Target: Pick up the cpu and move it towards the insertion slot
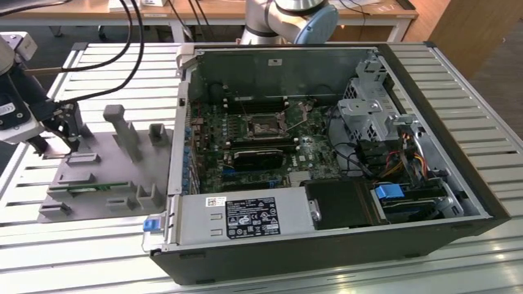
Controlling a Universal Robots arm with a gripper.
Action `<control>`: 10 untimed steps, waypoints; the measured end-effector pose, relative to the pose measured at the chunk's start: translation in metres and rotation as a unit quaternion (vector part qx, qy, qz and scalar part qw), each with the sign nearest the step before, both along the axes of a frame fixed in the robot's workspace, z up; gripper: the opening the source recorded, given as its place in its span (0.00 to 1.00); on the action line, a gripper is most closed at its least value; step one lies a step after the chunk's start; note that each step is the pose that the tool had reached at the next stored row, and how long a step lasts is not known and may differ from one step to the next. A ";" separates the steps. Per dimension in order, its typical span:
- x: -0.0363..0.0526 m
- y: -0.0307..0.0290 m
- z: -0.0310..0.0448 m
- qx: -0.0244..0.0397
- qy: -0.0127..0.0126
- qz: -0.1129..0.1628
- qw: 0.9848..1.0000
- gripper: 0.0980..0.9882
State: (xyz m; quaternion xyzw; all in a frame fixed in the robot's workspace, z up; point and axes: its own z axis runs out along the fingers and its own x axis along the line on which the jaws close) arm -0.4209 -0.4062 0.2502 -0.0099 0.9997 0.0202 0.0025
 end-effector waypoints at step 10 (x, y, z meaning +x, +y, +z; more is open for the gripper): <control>0.0000 0.0000 0.0148 0.000 0.000 0.000 1.000 0.50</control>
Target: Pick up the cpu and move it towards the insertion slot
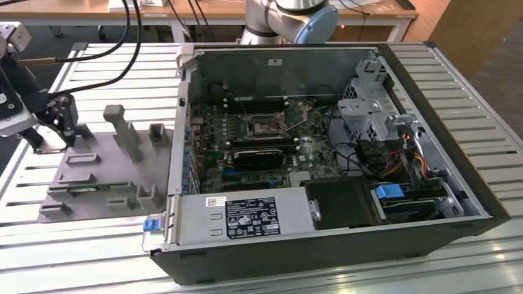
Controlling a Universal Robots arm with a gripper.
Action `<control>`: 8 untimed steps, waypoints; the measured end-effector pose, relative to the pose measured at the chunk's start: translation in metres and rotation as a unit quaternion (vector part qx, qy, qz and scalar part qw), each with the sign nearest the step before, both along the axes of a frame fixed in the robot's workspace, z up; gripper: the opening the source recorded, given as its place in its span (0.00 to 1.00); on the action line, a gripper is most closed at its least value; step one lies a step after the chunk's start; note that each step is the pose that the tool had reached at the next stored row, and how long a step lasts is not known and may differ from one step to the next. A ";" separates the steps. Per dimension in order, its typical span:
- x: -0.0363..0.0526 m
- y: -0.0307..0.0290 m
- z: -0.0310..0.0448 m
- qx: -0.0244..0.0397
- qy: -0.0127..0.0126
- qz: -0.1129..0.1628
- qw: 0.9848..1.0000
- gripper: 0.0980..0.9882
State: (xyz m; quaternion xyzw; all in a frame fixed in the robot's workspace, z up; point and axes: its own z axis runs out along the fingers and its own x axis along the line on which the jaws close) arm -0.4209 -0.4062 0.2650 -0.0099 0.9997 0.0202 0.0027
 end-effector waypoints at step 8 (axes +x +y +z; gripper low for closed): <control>0.0000 0.0000 0.0086 0.000 0.000 0.000 1.000 0.50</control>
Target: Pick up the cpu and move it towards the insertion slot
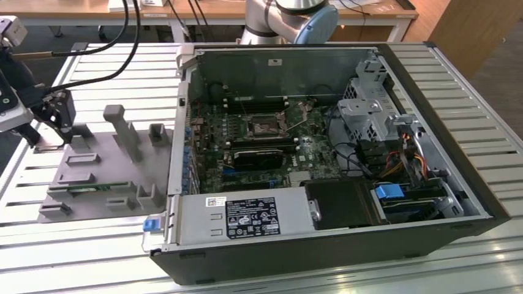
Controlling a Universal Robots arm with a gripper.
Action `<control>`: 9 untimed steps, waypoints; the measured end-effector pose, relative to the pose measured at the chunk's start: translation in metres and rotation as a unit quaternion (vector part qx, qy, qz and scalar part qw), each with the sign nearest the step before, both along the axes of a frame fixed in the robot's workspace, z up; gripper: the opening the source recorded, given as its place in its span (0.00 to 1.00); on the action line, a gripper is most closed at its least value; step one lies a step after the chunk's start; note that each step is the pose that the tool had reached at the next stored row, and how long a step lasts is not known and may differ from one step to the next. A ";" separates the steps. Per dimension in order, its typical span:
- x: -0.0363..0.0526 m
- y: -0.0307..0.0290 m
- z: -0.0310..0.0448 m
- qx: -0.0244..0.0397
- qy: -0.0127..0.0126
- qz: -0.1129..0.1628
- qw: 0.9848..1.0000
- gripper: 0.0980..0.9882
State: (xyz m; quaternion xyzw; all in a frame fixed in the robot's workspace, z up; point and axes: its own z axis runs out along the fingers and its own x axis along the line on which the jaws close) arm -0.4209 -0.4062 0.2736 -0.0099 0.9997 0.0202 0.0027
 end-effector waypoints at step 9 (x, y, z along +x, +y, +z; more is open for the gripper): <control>0.0000 0.0000 0.0070 0.000 0.000 0.000 1.000 0.50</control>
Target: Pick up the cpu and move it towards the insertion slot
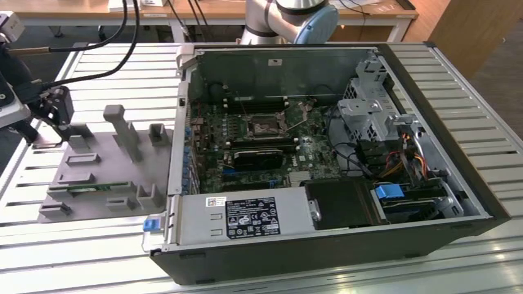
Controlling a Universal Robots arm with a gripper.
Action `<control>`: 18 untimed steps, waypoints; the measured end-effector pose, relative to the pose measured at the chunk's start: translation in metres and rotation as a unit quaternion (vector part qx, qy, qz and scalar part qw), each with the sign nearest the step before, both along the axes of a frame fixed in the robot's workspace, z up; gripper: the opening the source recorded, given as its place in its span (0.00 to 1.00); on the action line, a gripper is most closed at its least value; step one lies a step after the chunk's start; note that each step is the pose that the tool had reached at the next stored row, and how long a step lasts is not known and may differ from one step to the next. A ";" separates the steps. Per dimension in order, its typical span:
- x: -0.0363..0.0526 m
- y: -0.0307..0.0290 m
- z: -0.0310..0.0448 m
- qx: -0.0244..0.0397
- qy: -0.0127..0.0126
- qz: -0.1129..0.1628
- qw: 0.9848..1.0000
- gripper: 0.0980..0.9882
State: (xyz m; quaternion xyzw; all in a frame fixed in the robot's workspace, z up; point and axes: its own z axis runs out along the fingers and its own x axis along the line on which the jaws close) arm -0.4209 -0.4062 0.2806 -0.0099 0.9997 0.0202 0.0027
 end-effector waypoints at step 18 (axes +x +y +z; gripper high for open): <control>0.0000 0.0000 0.0149 0.000 0.000 0.000 1.000 0.50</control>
